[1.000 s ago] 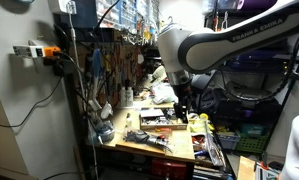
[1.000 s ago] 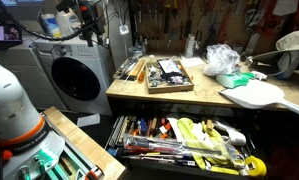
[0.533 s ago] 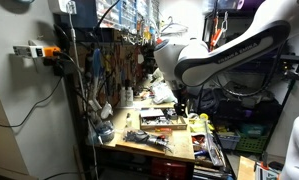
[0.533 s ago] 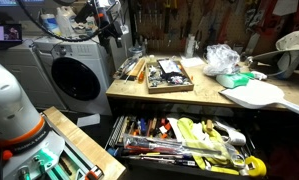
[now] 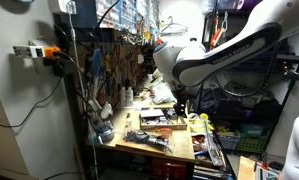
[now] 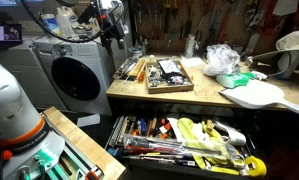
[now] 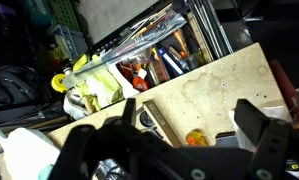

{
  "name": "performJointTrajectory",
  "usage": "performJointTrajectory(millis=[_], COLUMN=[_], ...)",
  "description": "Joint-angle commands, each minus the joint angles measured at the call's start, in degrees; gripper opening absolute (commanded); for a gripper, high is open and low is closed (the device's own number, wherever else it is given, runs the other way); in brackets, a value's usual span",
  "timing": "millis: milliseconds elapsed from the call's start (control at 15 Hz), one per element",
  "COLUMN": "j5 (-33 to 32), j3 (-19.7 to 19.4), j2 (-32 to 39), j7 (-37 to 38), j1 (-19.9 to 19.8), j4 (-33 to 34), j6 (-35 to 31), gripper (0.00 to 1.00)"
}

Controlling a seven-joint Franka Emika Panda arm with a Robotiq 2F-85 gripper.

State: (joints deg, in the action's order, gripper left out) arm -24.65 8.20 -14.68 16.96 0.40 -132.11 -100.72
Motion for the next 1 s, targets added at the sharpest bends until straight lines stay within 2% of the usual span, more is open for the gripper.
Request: performJointTrajectory(millis=[0, 200, 400, 600, 733, 867, 933], j5=[-0.4, -0.5, 2.1, 3.5, 3.8, 9.5, 14.0], j3=[-3.5, -6.9, -9.4, -10.4, -10.4, -9.5, -8.7], j2=[6.3, 11.5, 17.6, 23.1, 25.9, 28.1, 28.9], j7=[-6.1, -12.1, -19.2, -25.9, -31.3, -36.3, -38.7], j1=[-0.7, -1.9, -2.9, -3.6, -4.0, -4.8, -5.2], j4=[3.4, 6.0, 9.8, 13.8, 15.2, 16.6, 17.4], j6=[-3.2, -12.6, -21.0, -26.6, -32.6, -36.8, -36.9], gripper=[1.00, 1.00, 1.00, 1.00, 1.00, 1.00, 1.00])
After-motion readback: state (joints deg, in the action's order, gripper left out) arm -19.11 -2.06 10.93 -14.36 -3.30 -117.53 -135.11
